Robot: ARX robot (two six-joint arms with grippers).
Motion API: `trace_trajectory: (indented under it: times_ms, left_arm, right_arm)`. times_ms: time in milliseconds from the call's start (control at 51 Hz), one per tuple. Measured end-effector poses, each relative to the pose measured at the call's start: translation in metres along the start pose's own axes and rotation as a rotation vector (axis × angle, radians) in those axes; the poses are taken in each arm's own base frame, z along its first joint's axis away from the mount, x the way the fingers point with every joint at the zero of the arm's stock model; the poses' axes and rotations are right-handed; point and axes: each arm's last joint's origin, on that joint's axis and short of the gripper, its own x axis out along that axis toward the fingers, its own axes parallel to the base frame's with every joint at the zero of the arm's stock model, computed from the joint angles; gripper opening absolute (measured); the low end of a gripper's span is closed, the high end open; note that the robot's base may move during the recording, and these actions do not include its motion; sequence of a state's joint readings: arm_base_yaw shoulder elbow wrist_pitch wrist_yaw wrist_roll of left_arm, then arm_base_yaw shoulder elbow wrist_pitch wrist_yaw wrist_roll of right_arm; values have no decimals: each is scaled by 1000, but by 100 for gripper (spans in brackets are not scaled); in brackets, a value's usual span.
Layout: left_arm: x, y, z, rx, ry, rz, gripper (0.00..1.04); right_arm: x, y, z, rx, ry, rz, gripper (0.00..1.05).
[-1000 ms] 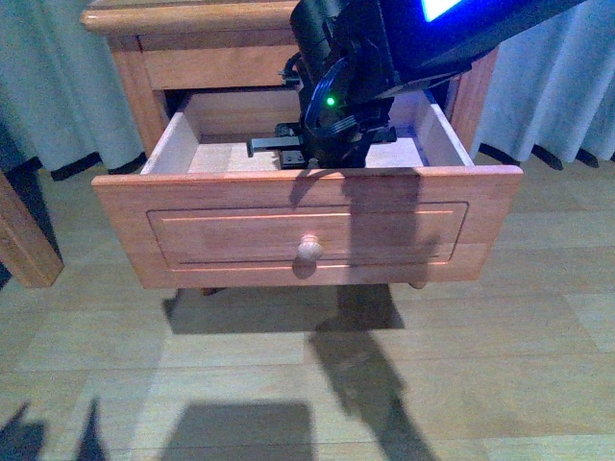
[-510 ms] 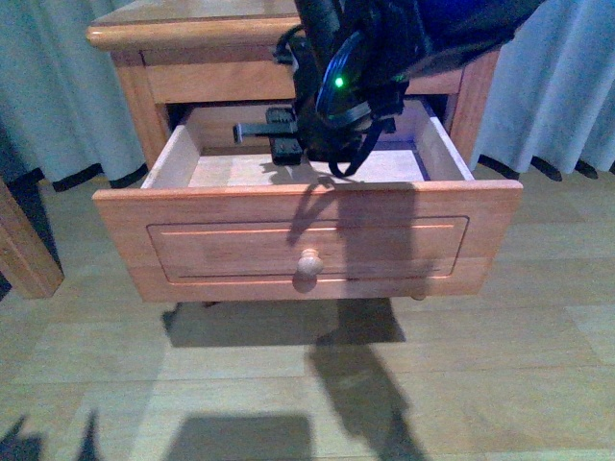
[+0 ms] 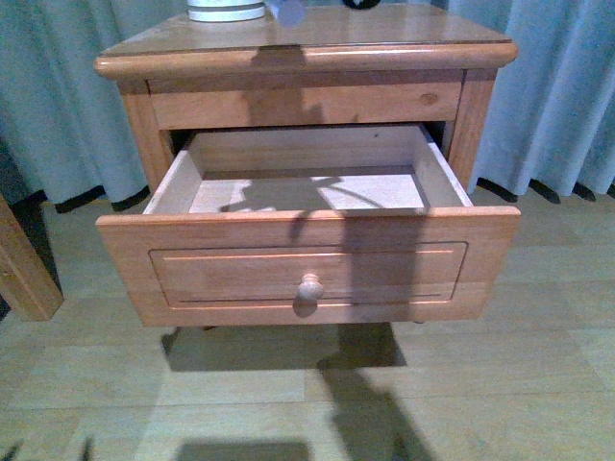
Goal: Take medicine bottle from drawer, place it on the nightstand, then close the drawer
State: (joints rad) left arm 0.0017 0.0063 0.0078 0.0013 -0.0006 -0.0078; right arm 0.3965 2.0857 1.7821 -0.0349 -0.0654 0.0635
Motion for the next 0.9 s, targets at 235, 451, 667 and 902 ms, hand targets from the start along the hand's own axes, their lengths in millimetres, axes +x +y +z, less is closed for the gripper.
trace_trajectory:
  times_ms: [235,451,667,902]
  left_arm:
    - [0,0,0,0,0,0,98]
    - [0,0,0,0,0,0,98]
    - [0,0,0,0,0,0,98]
    - [0,0,0,0,0,0,98]
  right_arm:
    - [-8,-33,42,-77,-234,-112,28]
    - [16,-52,32,-128,-296,-163,28]
    - [54,-64,11,-158,-281,-197,28]
    - [83,-74,15,-154,-241,-244,28]
